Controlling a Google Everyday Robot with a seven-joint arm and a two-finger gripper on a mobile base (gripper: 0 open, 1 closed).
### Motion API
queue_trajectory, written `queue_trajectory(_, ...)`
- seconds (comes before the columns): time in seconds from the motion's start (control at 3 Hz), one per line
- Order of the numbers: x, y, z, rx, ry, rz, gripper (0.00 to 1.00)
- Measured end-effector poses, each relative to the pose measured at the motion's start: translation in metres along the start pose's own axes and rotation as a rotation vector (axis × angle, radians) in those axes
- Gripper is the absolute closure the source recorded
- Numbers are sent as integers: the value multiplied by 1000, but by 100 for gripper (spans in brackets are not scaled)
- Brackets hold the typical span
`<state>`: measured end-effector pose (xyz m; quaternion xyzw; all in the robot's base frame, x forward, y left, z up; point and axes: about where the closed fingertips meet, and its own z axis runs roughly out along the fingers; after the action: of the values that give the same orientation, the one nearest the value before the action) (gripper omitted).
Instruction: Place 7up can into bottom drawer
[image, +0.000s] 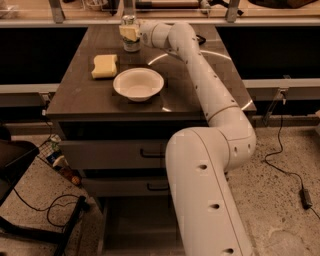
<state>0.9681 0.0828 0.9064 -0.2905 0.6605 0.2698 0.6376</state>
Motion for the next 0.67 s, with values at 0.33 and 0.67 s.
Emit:
queue_trajectory(0.33, 0, 0, 0, 0, 0, 0, 100)
queue_trajectory(0.67, -29, -2, -18, 12, 10, -49, 100)
